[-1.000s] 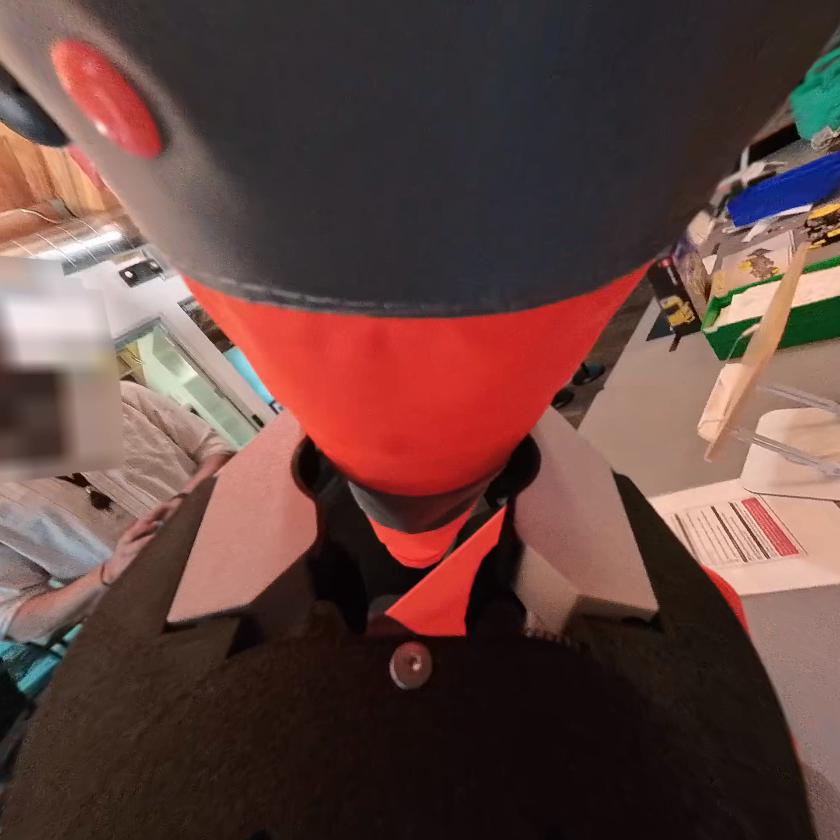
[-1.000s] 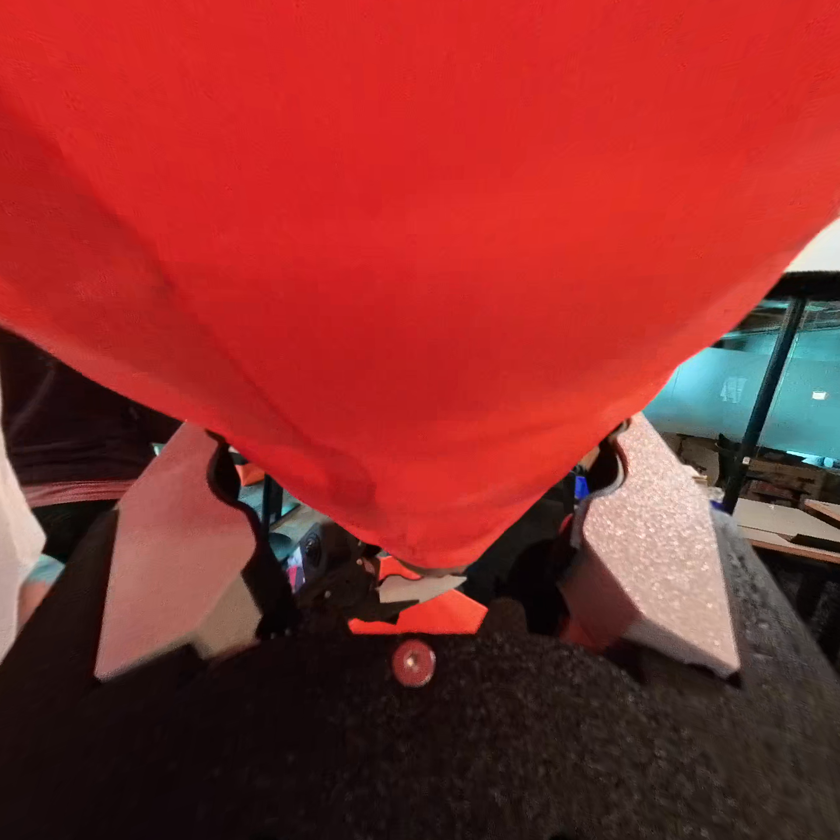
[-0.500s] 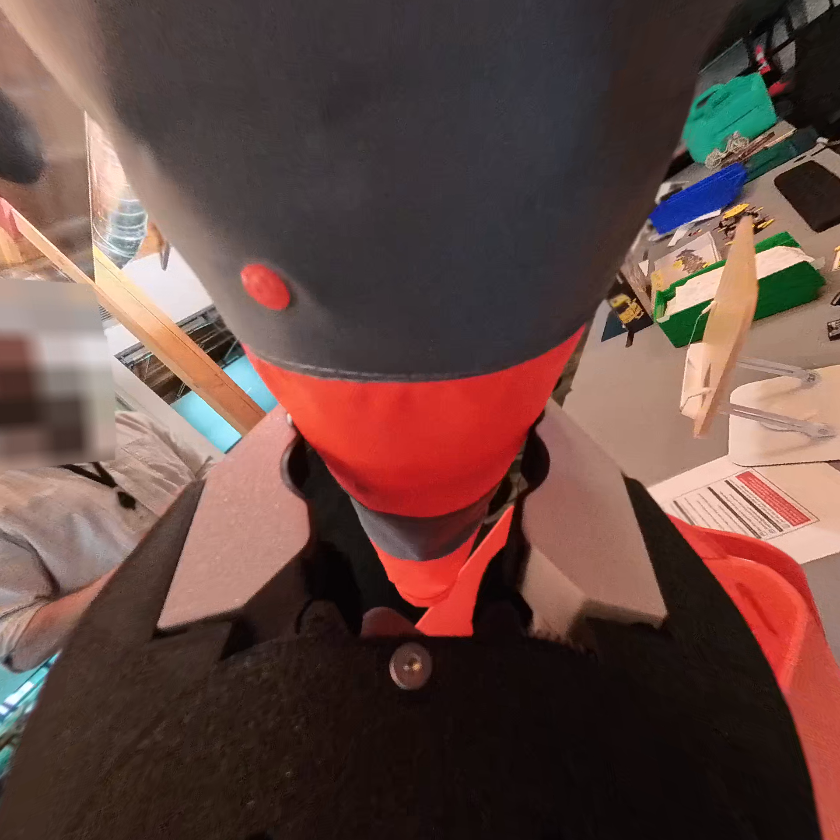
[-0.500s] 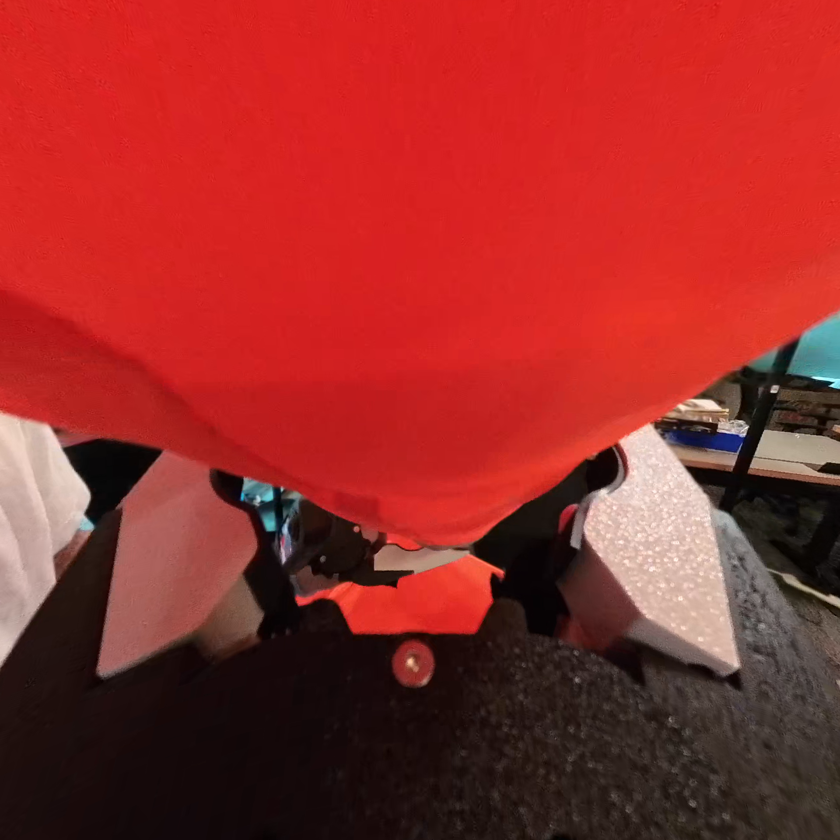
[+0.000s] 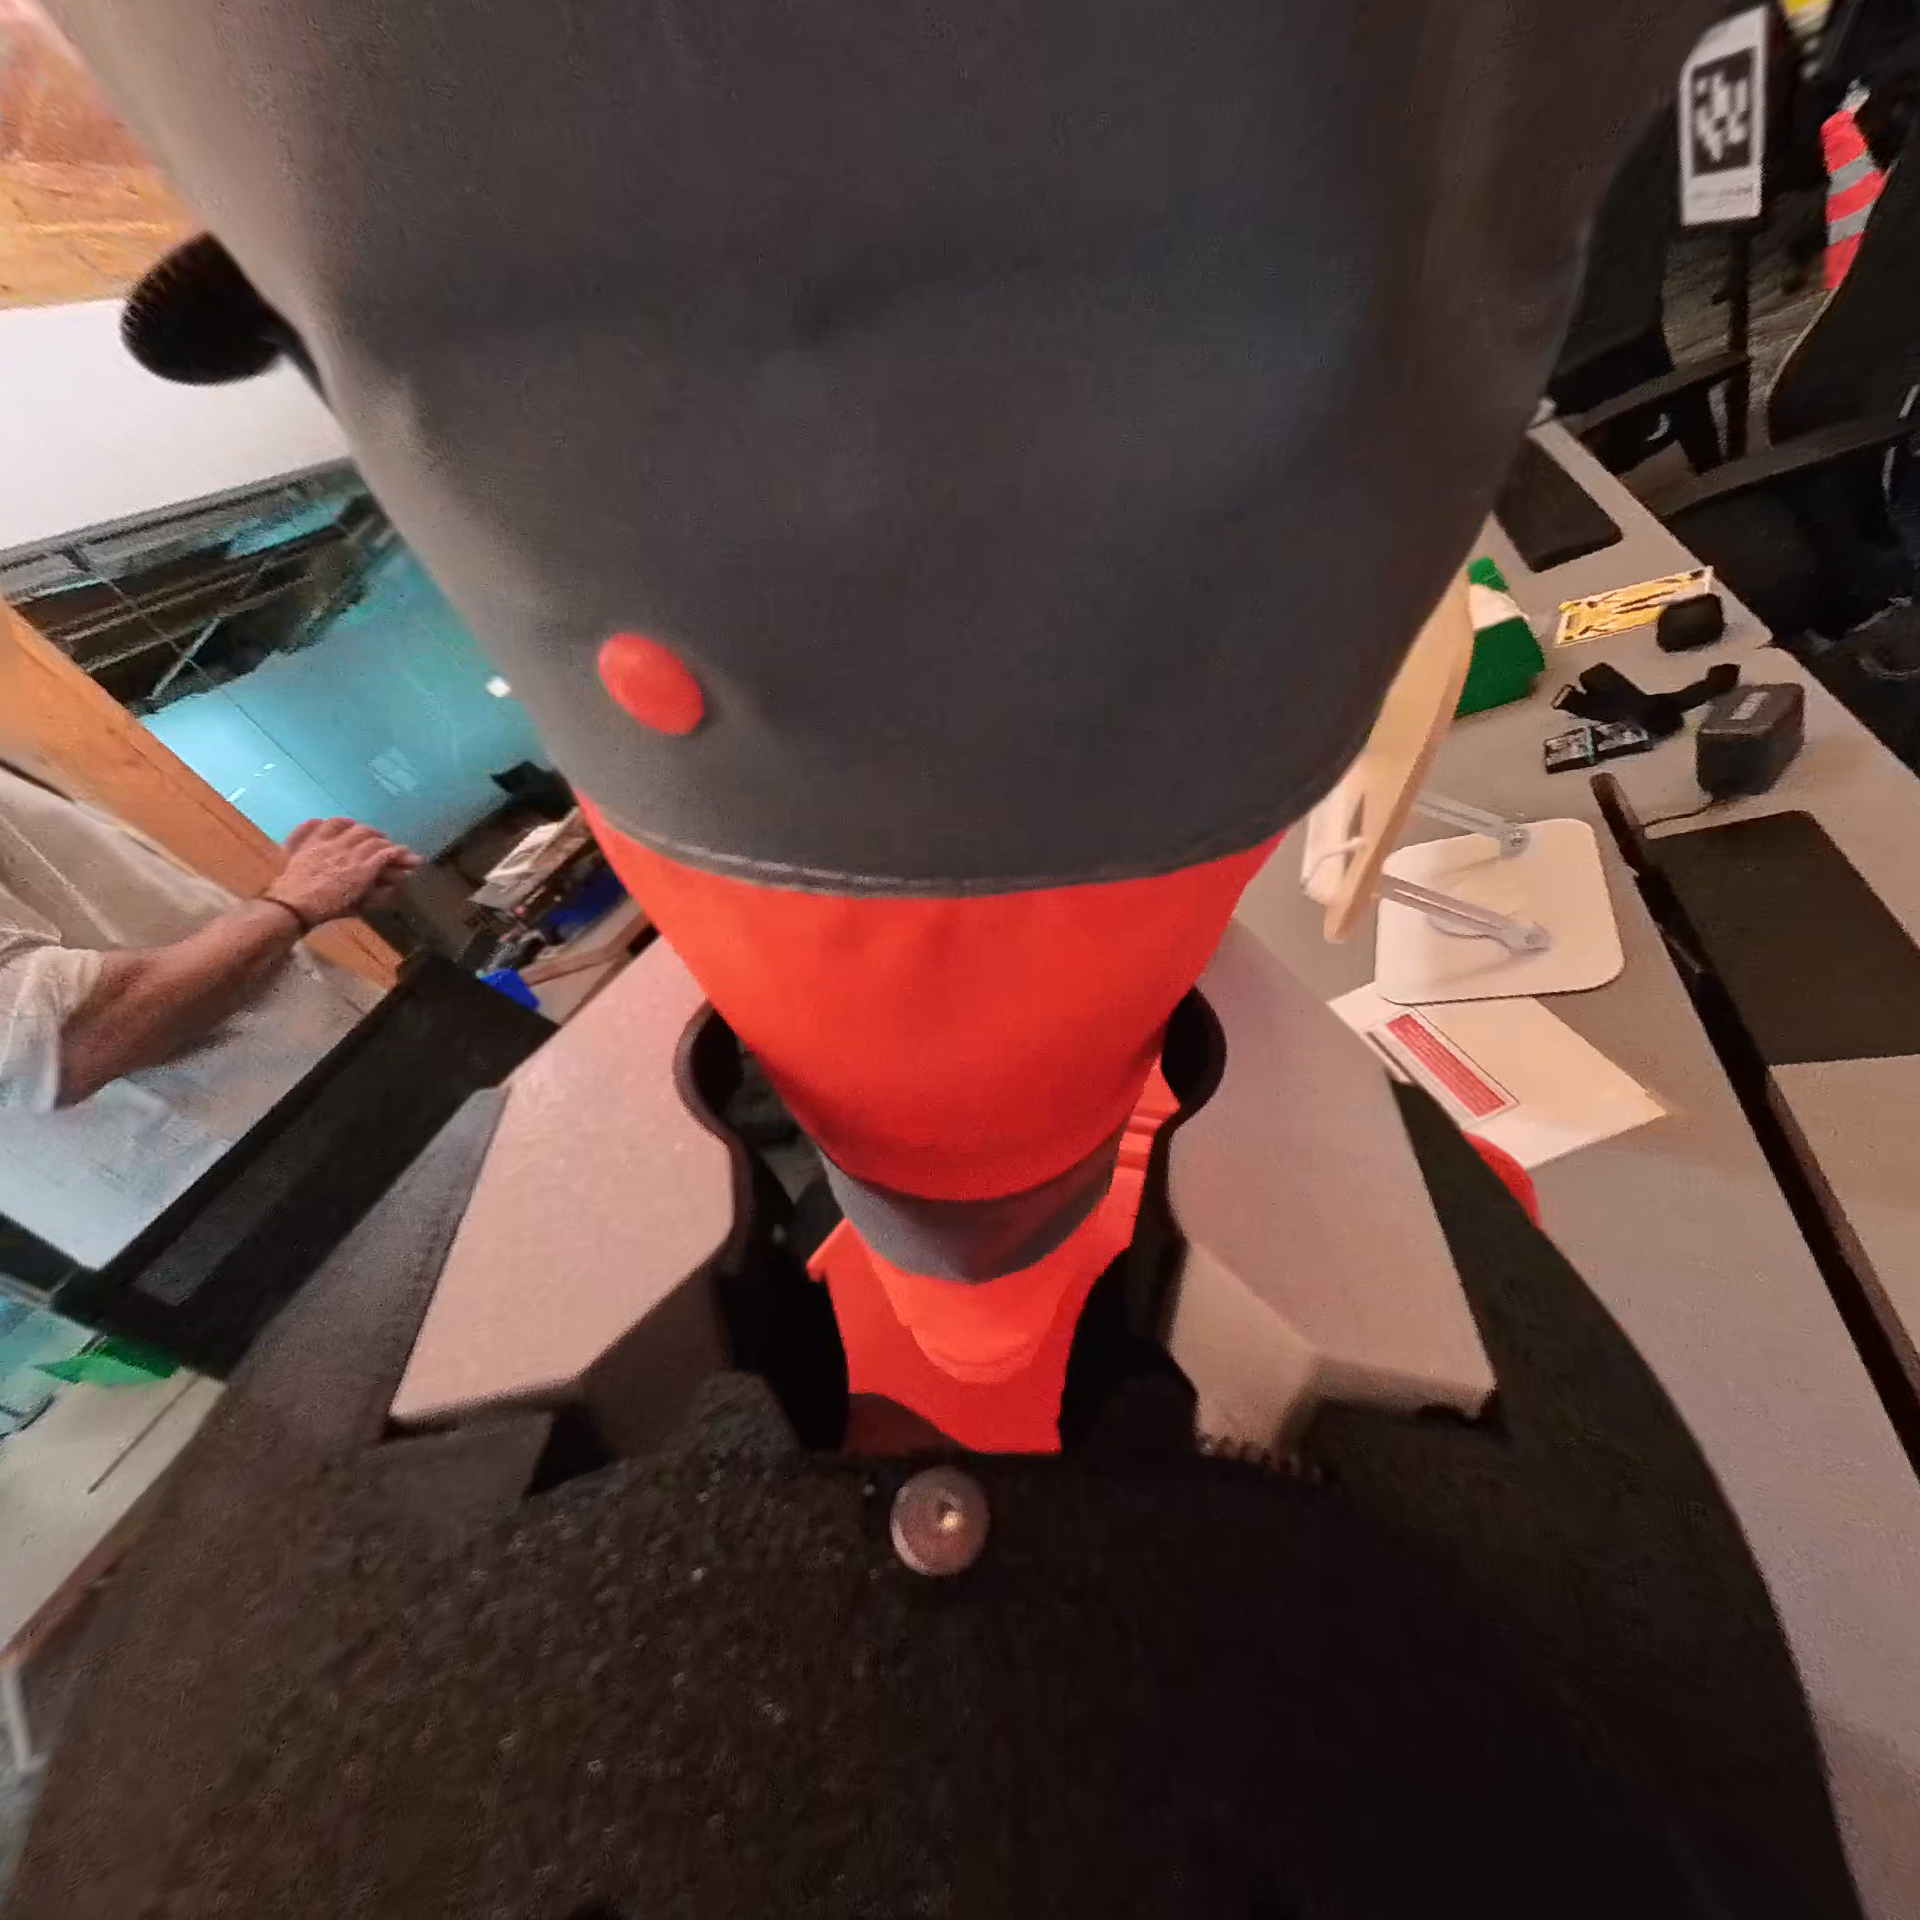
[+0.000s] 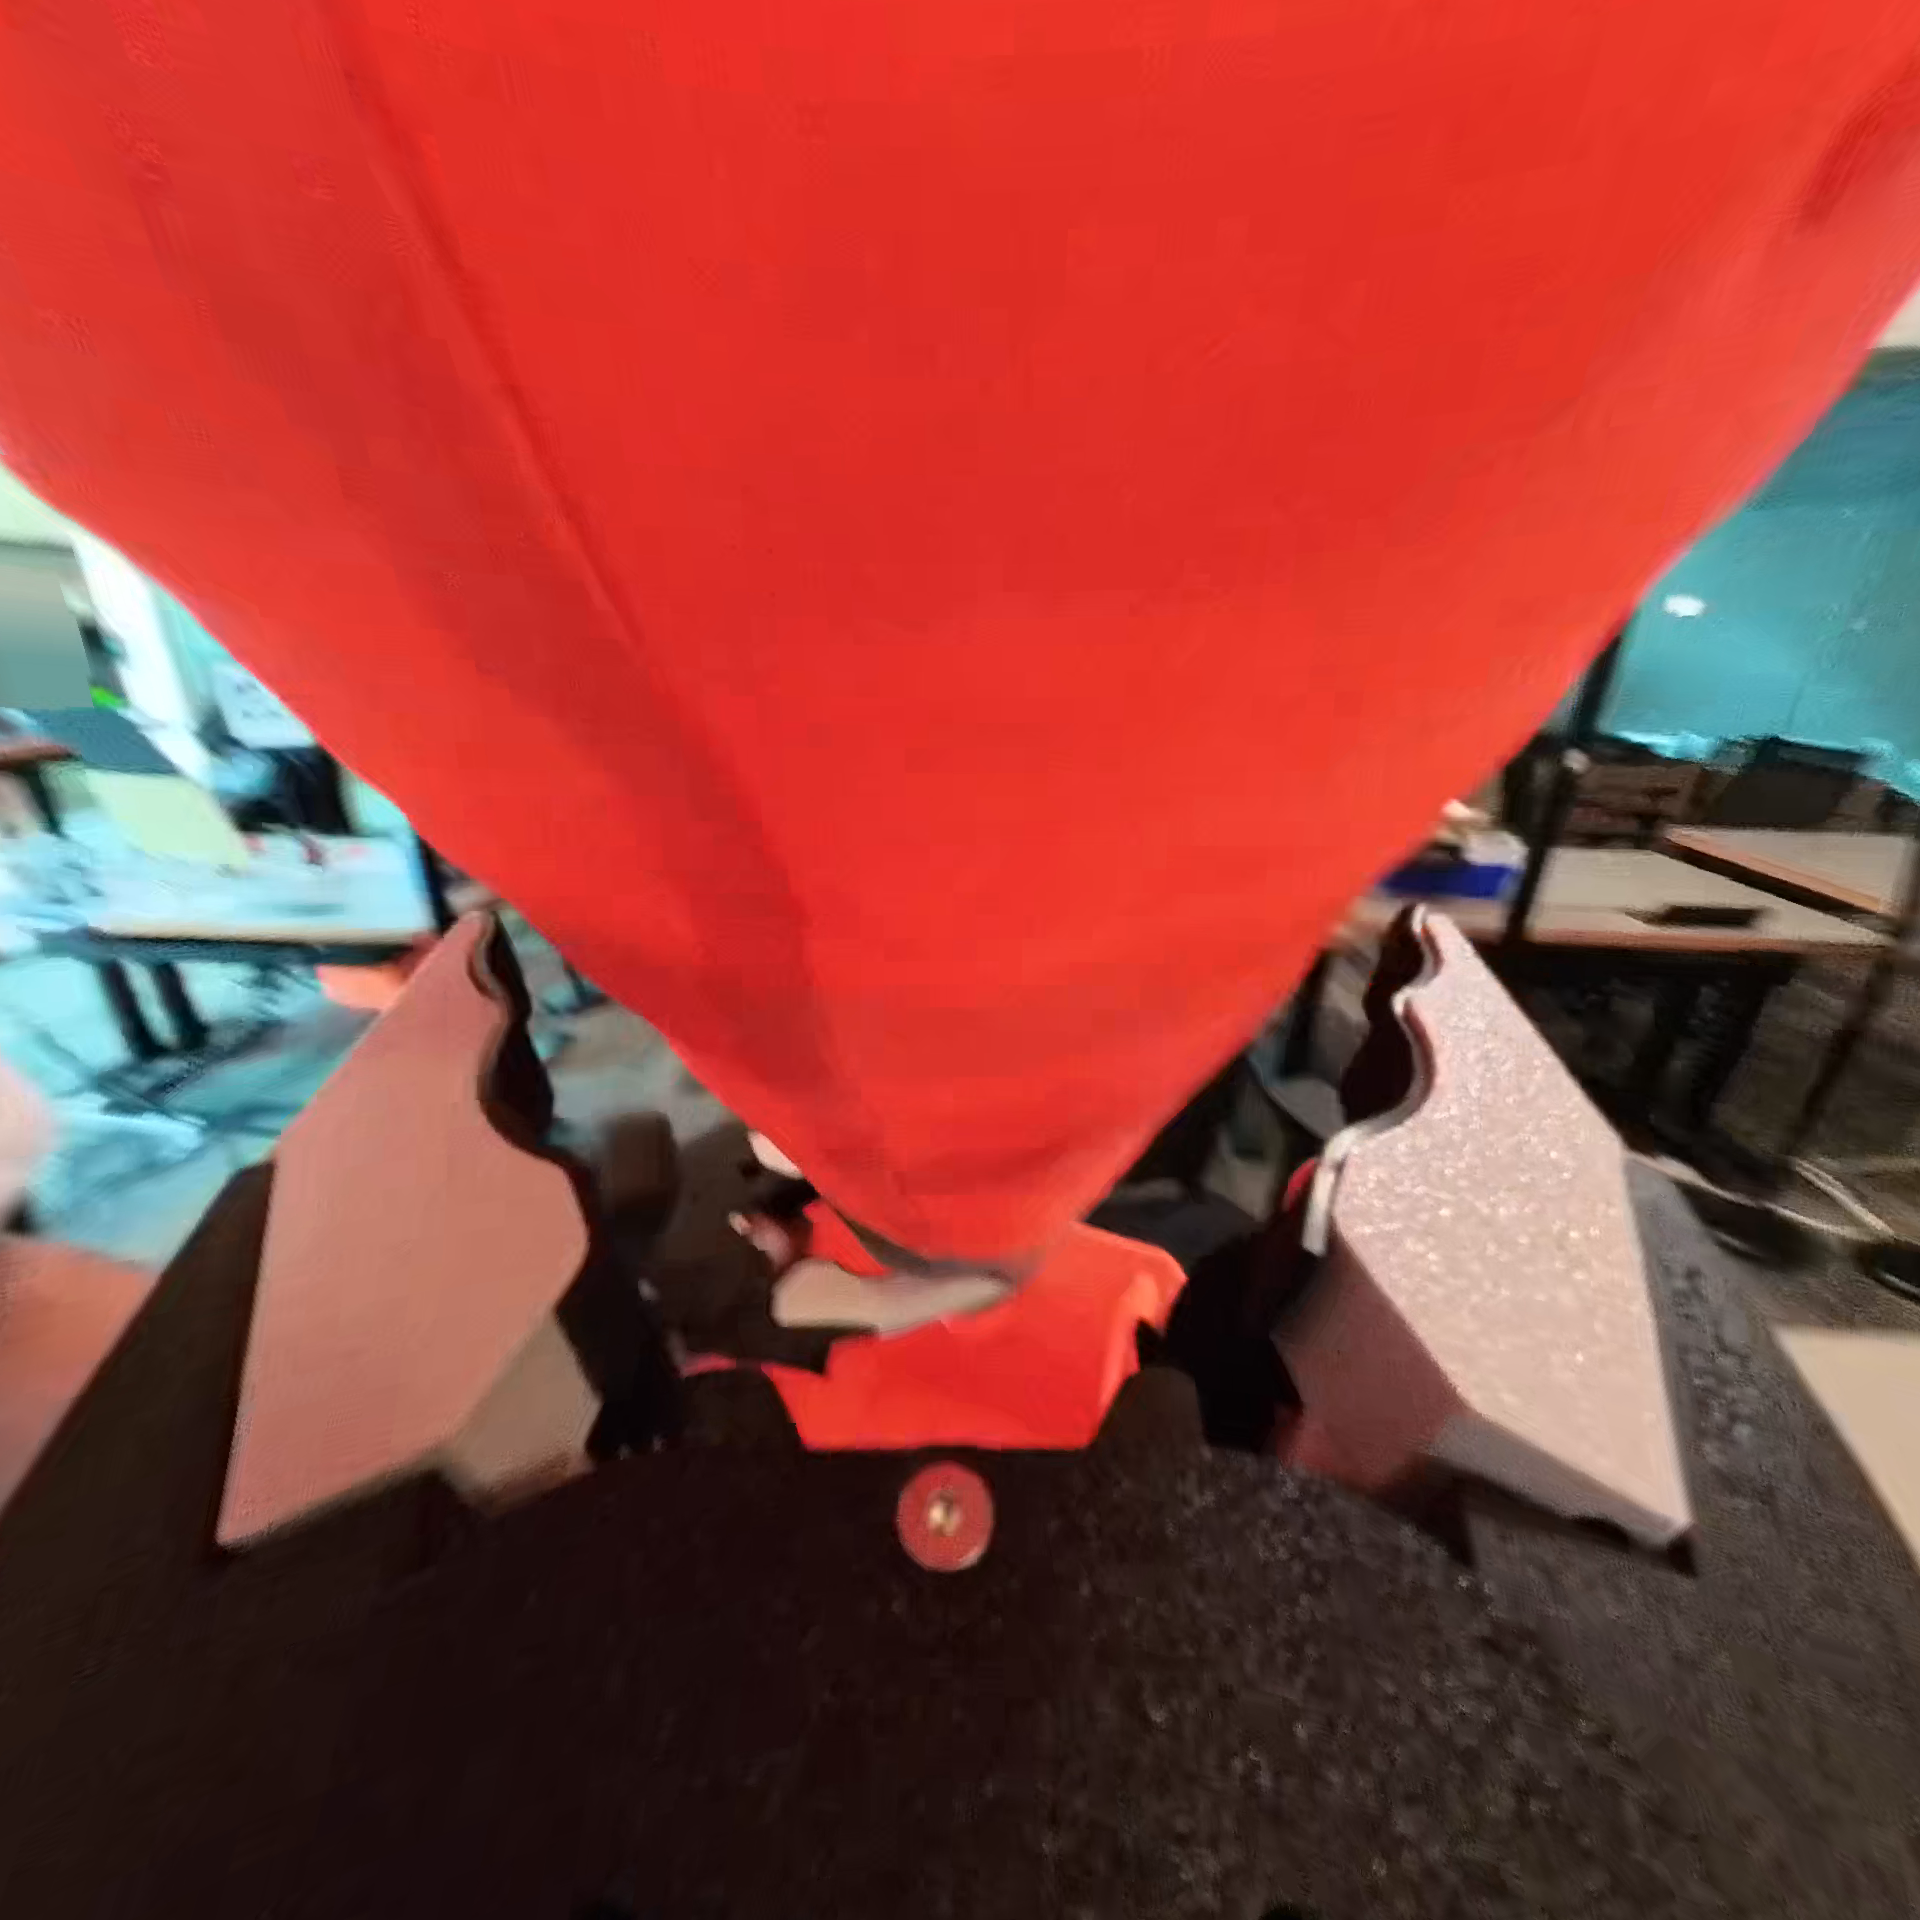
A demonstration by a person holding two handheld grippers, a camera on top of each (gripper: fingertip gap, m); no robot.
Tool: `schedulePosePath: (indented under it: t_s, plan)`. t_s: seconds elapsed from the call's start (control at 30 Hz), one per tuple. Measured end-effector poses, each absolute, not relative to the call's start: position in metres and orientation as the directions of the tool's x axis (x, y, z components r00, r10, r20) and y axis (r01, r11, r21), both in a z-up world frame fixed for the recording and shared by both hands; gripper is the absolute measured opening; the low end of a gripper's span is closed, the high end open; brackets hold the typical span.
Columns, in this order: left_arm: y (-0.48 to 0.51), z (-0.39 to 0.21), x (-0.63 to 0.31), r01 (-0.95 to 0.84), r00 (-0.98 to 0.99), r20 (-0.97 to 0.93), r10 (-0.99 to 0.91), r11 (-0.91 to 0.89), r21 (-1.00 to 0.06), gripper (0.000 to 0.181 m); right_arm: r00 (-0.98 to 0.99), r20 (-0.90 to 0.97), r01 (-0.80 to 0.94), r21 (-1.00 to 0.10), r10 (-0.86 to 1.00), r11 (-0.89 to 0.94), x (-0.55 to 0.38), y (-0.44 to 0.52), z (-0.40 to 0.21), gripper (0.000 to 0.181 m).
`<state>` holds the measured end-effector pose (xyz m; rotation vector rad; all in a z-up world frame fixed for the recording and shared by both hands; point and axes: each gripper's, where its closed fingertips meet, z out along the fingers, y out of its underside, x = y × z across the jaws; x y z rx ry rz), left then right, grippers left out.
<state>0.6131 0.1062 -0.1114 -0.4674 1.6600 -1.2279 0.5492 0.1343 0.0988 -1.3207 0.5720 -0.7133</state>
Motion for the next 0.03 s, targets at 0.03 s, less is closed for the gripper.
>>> schedulePosePath:
  t_s: [0.03]
  plan:
    - [0.1009, -0.1145, 0.6095, 0.229, -0.467, -0.469, -0.749, 0.410, -0.883, 0.083, 0.628, 0.029, 0.124, -0.990, -0.778, 0.064, 0.5537, 0.1271, 0.0824, 0.155]
